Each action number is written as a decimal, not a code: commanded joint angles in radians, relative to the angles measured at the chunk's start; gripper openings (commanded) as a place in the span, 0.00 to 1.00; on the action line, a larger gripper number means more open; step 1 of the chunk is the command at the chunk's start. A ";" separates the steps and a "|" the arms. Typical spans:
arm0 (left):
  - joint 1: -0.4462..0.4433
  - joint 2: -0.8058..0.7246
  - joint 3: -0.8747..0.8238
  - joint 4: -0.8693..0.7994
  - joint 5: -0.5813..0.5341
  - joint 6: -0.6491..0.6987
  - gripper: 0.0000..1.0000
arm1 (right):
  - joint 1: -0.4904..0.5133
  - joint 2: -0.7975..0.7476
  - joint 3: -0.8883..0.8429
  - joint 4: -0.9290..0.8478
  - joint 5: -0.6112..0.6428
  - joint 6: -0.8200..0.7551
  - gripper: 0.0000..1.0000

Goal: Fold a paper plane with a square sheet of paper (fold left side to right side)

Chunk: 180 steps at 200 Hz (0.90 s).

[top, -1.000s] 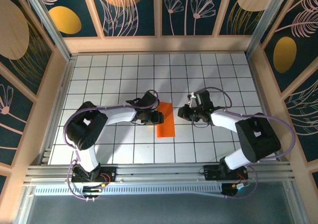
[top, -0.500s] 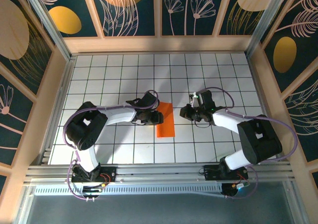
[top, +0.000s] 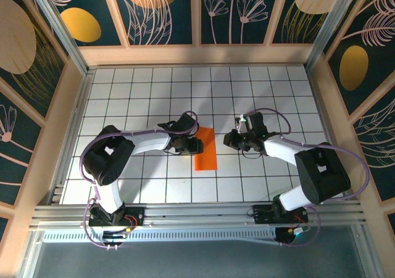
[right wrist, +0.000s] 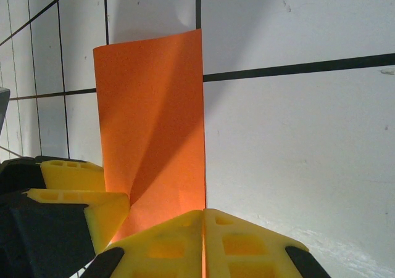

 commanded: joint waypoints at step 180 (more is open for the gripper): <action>-0.035 0.129 -0.033 0.062 0.000 0.007 0.46 | 0.136 0.220 0.065 0.084 -0.112 0.021 0.00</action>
